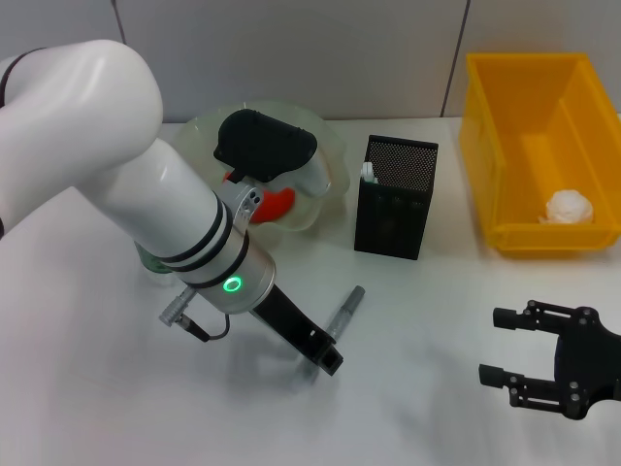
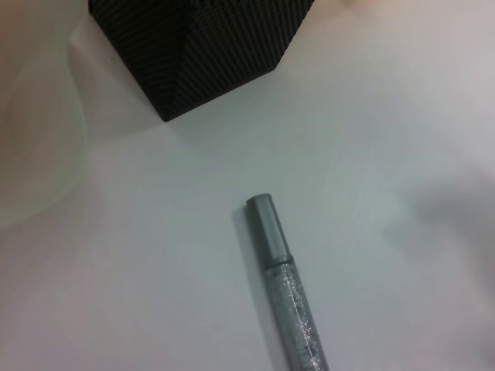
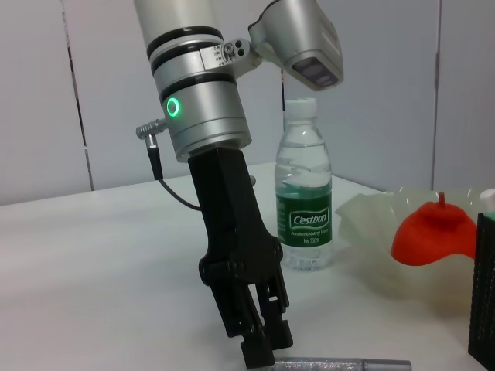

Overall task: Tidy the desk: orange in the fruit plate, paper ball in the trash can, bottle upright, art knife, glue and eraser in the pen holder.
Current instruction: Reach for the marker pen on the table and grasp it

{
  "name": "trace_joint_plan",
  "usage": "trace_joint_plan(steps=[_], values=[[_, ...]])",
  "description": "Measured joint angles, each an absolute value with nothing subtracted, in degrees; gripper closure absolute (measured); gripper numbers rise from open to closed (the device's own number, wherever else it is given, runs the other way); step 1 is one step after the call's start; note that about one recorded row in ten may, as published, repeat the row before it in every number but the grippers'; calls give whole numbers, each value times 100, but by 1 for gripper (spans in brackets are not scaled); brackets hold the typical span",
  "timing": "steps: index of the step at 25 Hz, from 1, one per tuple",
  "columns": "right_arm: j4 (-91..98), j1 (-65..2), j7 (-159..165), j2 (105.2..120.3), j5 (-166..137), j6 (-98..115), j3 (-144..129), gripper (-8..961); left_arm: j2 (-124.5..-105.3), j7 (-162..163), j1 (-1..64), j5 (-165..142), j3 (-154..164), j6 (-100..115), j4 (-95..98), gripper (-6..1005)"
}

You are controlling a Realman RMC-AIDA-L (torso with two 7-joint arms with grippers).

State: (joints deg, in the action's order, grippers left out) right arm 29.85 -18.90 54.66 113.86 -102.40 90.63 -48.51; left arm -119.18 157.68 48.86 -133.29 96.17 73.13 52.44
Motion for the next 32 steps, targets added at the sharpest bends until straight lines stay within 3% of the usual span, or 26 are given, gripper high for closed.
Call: trace_joint_plan(steps=[4, 32], values=[[3003, -1890, 5466, 11391, -10240, 9061, -4851, 243, -11918, 15767, 4886, -13331, 9616, 7306, 5230, 574], [3015, -1907, 5466, 11396, -10239, 9061, -4851, 242, -11918, 15626, 4860, -13325, 9686, 7168, 5132, 577]])
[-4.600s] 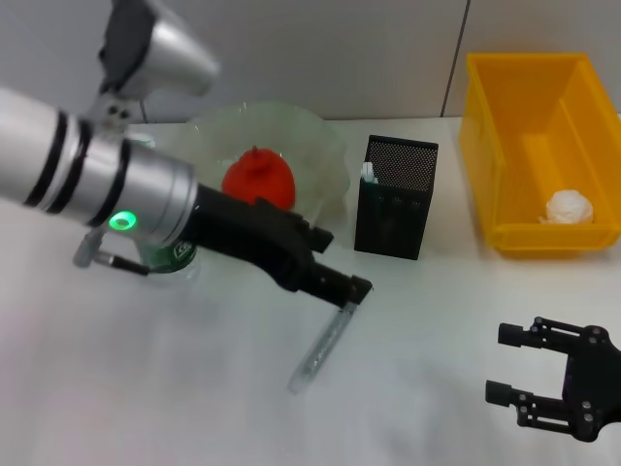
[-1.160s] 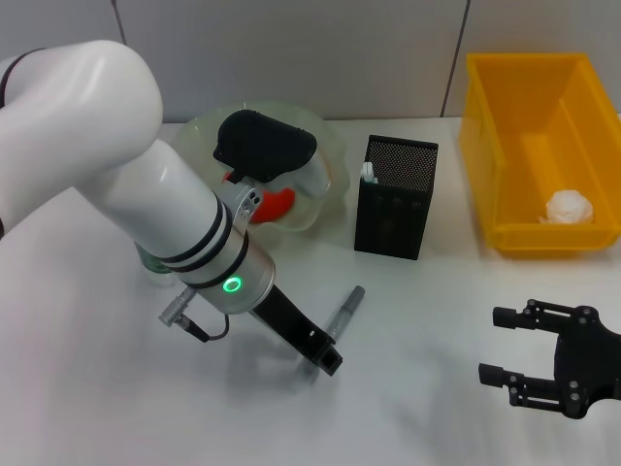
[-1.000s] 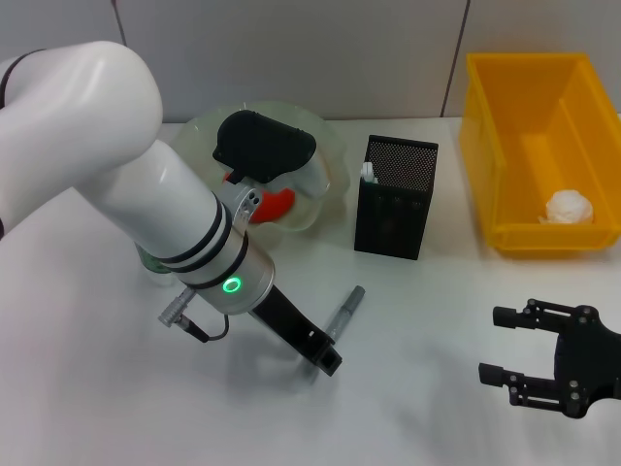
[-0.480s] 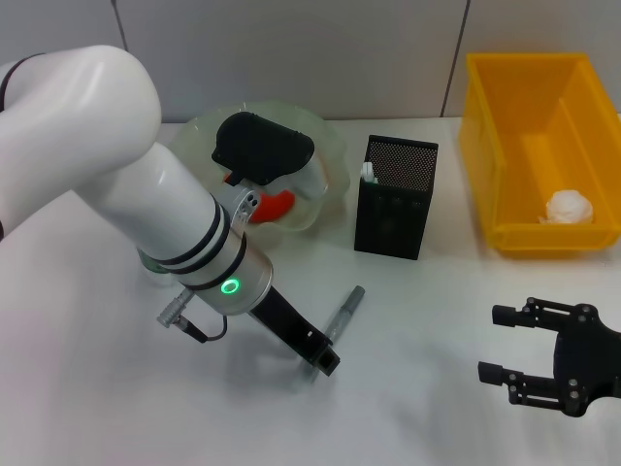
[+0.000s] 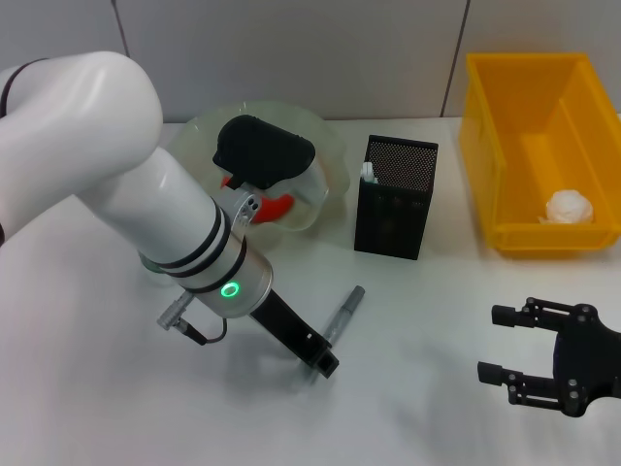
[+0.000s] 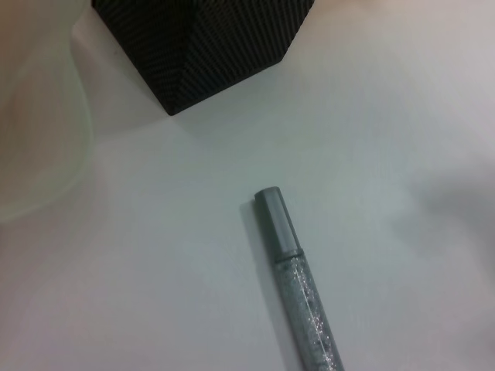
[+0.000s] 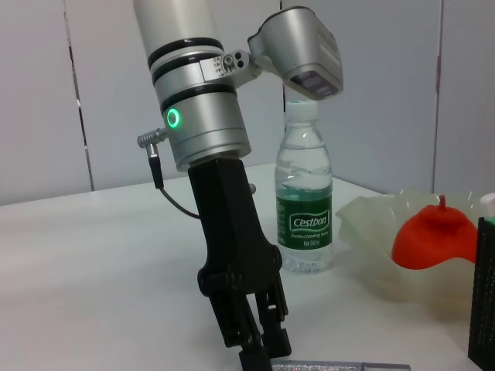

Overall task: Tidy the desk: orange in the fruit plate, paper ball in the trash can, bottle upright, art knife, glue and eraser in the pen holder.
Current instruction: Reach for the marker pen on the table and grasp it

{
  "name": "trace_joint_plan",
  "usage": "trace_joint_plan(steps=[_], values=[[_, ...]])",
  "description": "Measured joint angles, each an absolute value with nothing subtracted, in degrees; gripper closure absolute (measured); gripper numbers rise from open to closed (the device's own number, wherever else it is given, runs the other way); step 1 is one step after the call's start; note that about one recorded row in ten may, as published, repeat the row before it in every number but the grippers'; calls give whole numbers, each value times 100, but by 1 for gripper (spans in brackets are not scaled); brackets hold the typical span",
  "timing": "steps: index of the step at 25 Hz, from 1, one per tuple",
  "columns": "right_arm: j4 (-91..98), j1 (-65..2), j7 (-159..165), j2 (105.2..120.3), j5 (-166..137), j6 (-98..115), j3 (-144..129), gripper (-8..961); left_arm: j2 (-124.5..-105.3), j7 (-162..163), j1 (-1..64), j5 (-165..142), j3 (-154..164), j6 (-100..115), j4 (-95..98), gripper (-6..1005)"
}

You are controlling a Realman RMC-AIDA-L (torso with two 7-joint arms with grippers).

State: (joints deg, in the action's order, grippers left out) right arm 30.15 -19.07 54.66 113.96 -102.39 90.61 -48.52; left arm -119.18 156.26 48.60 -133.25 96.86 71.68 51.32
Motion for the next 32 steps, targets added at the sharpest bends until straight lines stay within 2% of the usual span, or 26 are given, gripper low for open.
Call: trace_joint_plan(steps=[26, 32], values=[[3015, -1907, 5466, 11399, -10239, 9070, -4851, 243, -11918, 15619, 4868, -13344, 9856, 7043, 5026, 579], [3014, -1907, 5466, 11399, -10239, 9070, -4851, 242, -11918, 15617, 4888, -13380, 9917, 7017, 5016, 645]])
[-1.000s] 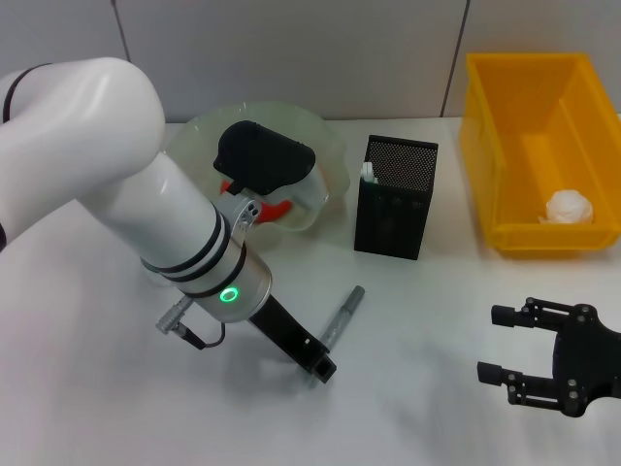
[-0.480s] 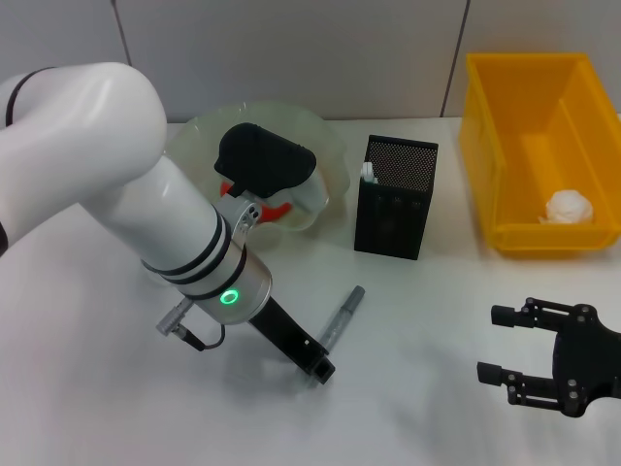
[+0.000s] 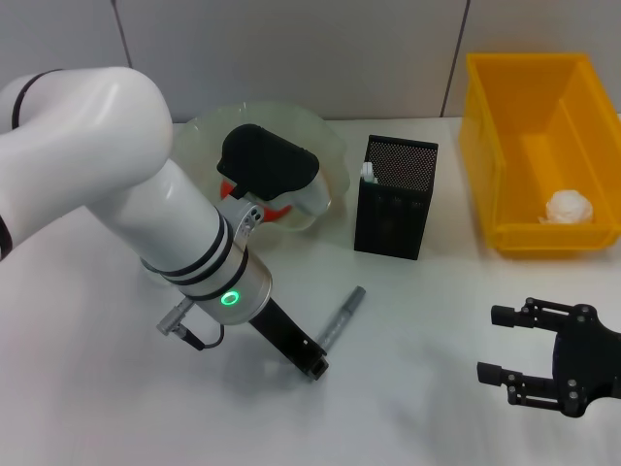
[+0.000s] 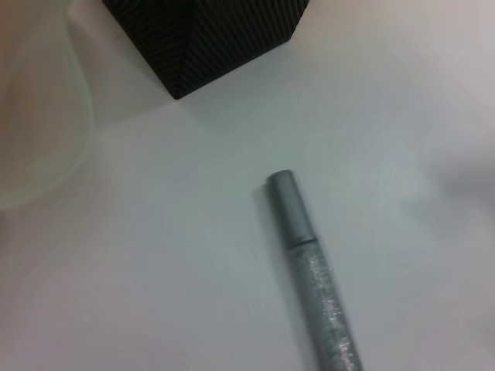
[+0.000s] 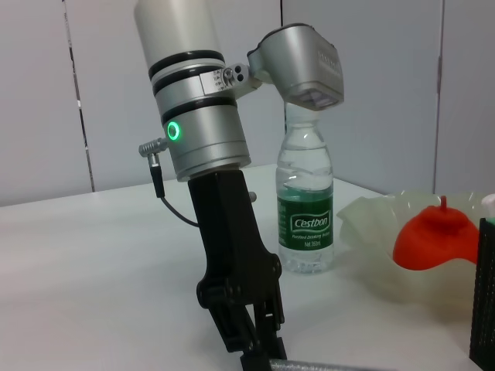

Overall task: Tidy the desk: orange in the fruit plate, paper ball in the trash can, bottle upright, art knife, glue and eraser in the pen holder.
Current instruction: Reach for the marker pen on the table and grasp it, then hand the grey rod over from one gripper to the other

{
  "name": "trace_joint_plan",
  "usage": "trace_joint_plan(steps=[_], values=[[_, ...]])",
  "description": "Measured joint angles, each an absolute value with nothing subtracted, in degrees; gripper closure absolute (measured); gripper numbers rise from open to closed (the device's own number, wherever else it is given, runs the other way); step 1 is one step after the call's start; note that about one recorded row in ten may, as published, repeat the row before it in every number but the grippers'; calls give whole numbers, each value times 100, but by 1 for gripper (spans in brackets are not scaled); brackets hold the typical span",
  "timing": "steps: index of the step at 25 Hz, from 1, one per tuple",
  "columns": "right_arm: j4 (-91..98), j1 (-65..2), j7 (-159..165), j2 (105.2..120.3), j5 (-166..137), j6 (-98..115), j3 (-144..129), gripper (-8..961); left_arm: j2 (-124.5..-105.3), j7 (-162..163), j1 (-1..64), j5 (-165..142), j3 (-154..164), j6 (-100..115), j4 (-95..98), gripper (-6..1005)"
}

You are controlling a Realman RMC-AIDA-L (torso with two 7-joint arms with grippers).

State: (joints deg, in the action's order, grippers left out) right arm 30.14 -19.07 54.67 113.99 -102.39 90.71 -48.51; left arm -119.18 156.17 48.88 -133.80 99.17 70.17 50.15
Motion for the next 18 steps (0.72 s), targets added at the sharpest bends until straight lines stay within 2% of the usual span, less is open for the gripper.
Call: trace_joint_plan(steps=[12, 18], values=[[3015, -1907, 5466, 11400, -10213, 9070, -4851, 242, -11910, 15290, 4854, -13352, 9596, 7101, 5216, 838], [3014, -1896, 5516, 11399, -10195, 9408, -4233, 243, -11864, 14717, 4851, -13479, 9172, 7697, 5636, 839]])
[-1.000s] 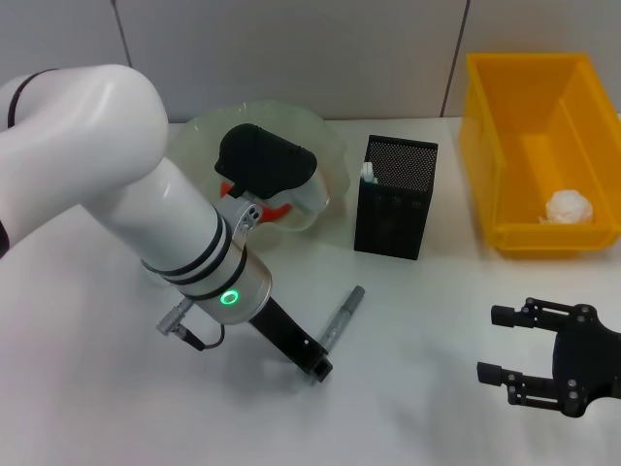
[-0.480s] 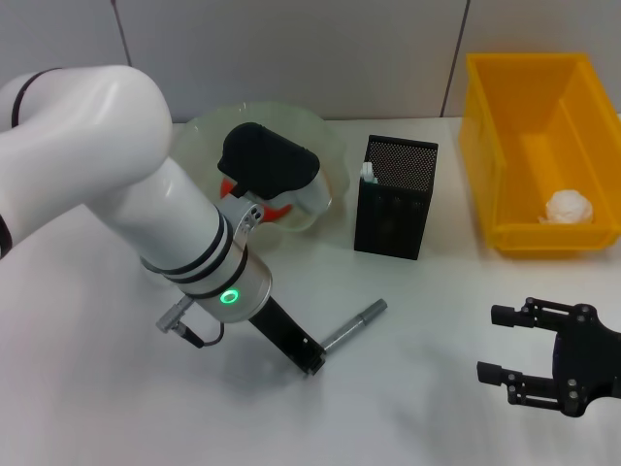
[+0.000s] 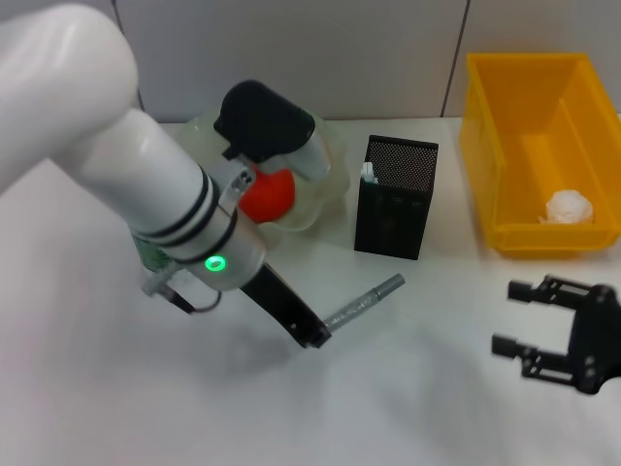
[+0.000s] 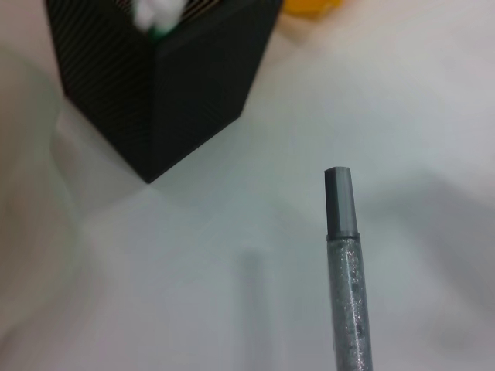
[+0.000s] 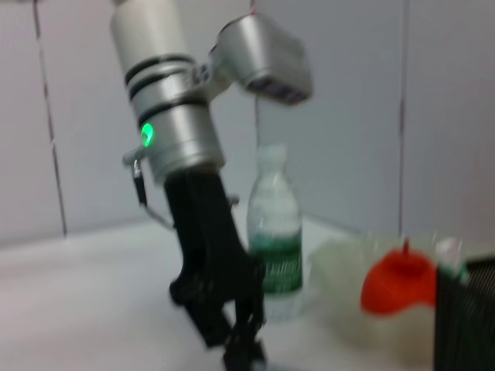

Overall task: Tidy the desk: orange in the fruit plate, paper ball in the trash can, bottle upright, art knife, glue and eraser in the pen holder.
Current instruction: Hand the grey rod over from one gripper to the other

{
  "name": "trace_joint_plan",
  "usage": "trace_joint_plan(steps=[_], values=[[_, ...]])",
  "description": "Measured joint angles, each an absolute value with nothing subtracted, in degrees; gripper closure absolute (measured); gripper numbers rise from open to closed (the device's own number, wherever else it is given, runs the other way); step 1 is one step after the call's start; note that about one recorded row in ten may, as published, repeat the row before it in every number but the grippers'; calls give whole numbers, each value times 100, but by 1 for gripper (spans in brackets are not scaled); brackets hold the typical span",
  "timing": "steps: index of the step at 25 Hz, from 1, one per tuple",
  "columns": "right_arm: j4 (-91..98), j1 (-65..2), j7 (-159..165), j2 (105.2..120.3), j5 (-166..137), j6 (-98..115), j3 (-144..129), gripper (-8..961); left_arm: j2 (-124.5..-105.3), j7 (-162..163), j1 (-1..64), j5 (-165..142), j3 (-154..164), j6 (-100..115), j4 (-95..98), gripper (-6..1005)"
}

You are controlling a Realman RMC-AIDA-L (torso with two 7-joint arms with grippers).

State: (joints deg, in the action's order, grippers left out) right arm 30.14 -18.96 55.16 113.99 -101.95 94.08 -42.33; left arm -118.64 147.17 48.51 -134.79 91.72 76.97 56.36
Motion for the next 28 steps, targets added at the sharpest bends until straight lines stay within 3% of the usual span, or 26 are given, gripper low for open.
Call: trace_joint_plan(steps=[7, 17, 25, 28], values=[[3292, -1949, 6307, 11276, -10195, 10327, -3509, 243, -11856, 14315, 4959, -14350, 8899, 8404, 6442, 840], [4620, -2225, 8245, 11222, -10333, 10970, -3625, 243, -11890, 13195, 5120, -14680, 8802, 9123, 7266, 844], [5169, -3394, 9982, 10971, -11603, 11318, -3668, 242, -11901, 12406, 5138, -14589, 8707, 9256, 7262, 845], [5382, -3633, 10303, 10962, -11876, 11359, -3738, 242, -11899, 12309, 5140, -14571, 8666, 9273, 7248, 846]])
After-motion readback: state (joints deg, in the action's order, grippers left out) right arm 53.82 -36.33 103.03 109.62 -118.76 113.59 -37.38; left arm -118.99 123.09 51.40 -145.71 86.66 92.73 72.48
